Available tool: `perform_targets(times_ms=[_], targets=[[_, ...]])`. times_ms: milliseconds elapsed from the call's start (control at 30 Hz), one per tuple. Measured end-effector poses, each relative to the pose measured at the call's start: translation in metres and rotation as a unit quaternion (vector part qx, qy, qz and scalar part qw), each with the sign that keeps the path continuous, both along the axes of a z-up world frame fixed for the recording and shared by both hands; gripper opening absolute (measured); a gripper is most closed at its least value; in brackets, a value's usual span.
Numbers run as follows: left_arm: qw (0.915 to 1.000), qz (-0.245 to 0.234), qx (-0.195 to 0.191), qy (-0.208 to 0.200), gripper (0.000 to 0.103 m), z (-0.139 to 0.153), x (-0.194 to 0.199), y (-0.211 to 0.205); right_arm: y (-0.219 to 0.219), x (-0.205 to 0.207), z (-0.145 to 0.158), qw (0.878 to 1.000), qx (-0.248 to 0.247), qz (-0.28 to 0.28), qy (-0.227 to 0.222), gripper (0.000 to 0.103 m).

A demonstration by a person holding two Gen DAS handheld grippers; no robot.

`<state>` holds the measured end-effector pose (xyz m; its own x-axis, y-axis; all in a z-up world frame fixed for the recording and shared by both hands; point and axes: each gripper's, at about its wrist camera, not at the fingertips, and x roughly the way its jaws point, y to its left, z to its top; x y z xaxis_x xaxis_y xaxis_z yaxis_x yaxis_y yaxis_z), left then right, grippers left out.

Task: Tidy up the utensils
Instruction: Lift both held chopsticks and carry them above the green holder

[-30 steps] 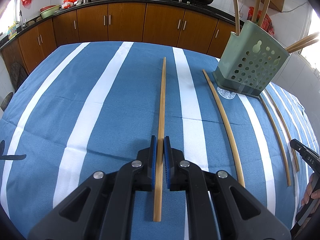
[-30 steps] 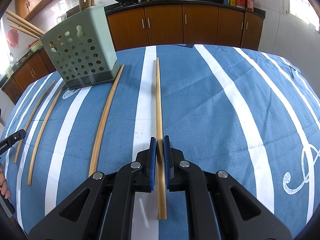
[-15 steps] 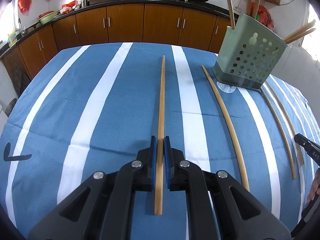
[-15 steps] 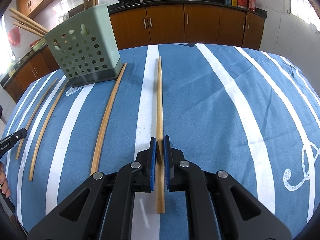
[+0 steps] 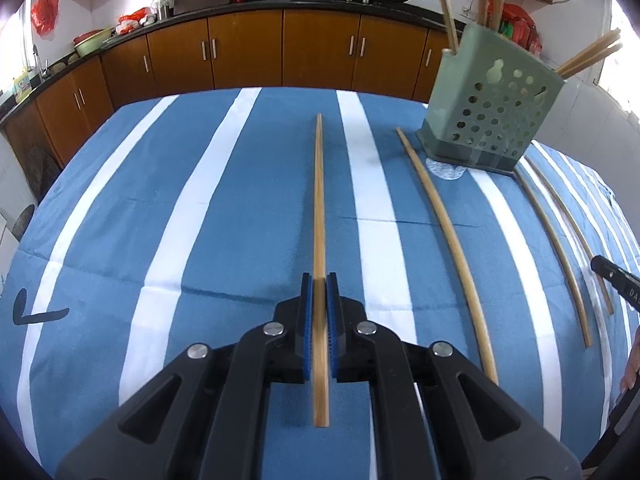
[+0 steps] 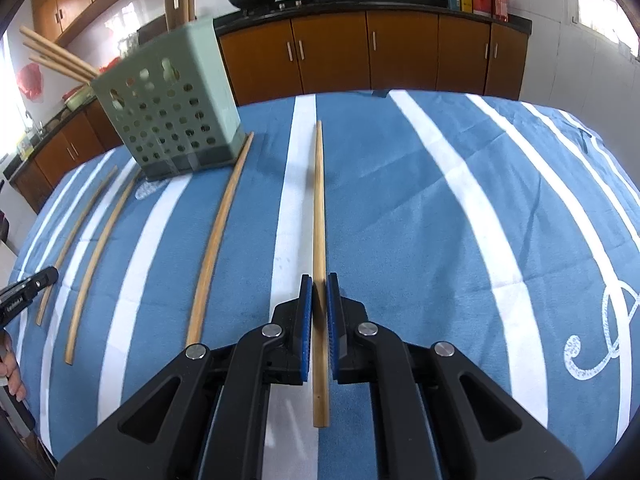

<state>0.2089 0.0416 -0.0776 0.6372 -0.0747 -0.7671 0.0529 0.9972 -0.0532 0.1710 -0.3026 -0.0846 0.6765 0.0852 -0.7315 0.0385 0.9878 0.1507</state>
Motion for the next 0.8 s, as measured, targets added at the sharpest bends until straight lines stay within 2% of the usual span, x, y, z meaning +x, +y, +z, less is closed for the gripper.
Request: perform_targets(times_ms=[367,633,800], targets=[[0.9971,0.008,-0.016,-0.074,0.008,0.052,-0.017,0.006,-0.007,-0.013,0.041,0.998,0.007,-0.009,-0.069,0.008],[0.9874,0.010,-0.031,-0.155,0.008,0.106,-0.026,0.006,-0.011,-0.020,0.075,0.991,0.014,-0.012,-0.133,0.008],[0.9833,0.005,-0.027,-0.180,0.008,0.126,-0.027,0.000,-0.011,-0.023,0.094,0.986,0.017,-0.008,-0.164,0.008]])
